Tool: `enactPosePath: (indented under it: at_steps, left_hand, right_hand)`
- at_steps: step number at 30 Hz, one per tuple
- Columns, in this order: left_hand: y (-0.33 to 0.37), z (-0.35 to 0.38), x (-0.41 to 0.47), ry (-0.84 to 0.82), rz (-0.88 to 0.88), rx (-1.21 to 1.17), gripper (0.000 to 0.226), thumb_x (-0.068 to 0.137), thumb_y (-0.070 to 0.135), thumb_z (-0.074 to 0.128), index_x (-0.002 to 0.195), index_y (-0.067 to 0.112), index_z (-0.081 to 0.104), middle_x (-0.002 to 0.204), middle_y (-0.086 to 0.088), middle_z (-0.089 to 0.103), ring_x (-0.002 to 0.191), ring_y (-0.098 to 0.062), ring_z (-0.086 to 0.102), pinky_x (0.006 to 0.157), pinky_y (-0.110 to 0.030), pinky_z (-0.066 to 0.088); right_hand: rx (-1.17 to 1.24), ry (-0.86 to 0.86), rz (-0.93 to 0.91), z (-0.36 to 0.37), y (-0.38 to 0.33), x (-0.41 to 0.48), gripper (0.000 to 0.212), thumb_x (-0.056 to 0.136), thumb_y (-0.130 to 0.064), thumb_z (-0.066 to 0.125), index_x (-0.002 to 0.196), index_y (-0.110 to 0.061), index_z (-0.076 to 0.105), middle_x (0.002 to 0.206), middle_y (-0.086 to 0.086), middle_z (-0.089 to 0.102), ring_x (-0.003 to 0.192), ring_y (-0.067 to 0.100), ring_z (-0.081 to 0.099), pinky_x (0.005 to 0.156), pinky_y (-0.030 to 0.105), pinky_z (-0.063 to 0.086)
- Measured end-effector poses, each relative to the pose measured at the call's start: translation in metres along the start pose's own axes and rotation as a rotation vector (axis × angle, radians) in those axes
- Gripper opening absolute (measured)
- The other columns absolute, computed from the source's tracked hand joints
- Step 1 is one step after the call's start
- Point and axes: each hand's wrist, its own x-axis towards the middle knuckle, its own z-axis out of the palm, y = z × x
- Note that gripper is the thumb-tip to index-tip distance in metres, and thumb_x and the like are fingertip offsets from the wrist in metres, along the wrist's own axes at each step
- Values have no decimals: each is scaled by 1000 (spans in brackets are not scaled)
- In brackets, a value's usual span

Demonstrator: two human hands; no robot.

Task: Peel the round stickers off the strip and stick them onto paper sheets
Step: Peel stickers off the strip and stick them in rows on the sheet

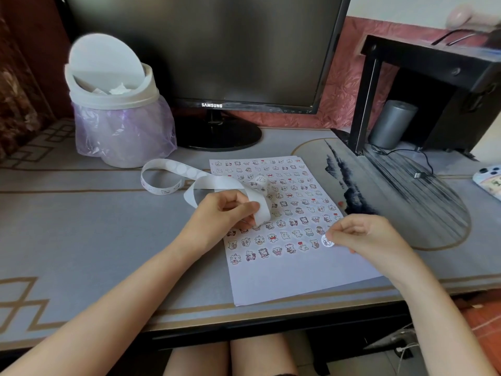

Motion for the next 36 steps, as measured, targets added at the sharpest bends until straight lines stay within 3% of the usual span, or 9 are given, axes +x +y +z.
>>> enactPosePath:
  at_steps: [4, 8, 11, 20, 25, 30, 36]
  left_hand:
    - [-1, 0, 0, 6, -4, 10, 20, 89, 14, 64, 70, 10, 60, 64, 0, 67, 70, -16, 65, 79, -27, 54]
    - [-1, -1, 0, 8, -8, 20, 20, 88, 16, 64, 69, 11, 61, 66, -1, 68, 71, -17, 65, 84, -31, 54]
    - [-1, 0, 0, 8, -10, 23, 20, 89, 16, 64, 70, 10, 61, 66, -1, 68, 72, -17, 65, 85, -32, 54]
    - [0, 0, -1, 10, -16, 30, 20, 89, 16, 64, 70, 11, 61, 68, -2, 69, 72, -17, 65, 84, -31, 54]
    - [0, 0, -1, 11, -15, 45, 19, 89, 17, 64, 70, 11, 61, 70, -3, 70, 73, -18, 65, 87, -34, 53]
    - [-1, 0, -1, 8, -12, 52, 19, 88, 17, 65, 71, 10, 61, 71, -6, 70, 72, -19, 65, 86, -35, 53]
    - [0, 0, -1, 5, -9, 61, 21, 89, 18, 64, 69, 14, 60, 70, -5, 71, 69, -14, 65, 81, -26, 53]
  right_hand:
    - [-11, 11, -11, 1, 3, 1, 9, 76, -7, 75, 72, -12, 70, 67, 1, 68, 50, -2, 52, 48, 8, 38]
    - [-32, 30, -14, 2, 5, 1, 9, 75, -10, 76, 70, -15, 70, 66, -1, 68, 51, -1, 53, 55, 17, 38]
    - [-34, 24, -24, 2, 5, 1, 10, 74, -11, 76, 69, -16, 70, 65, -2, 68, 51, -3, 53, 55, 17, 37]
    - [-57, 33, -47, 2, 9, 2, 9, 73, -15, 78, 68, -18, 70, 65, -4, 67, 58, 6, 53, 60, 22, 39]
    - [-102, 83, -92, 6, 13, 3, 12, 71, -13, 79, 65, -20, 70, 66, 1, 69, 62, 14, 57, 66, 32, 47]
    - [-108, 90, -124, 7, 16, 3, 15, 71, -11, 79, 68, -20, 68, 64, 2, 65, 58, 13, 51, 61, 29, 43]
    - [-86, 85, -149, 4, 21, 4, 20, 75, -9, 76, 78, -22, 61, 66, 0, 58, 55, 13, 44, 59, 28, 38]
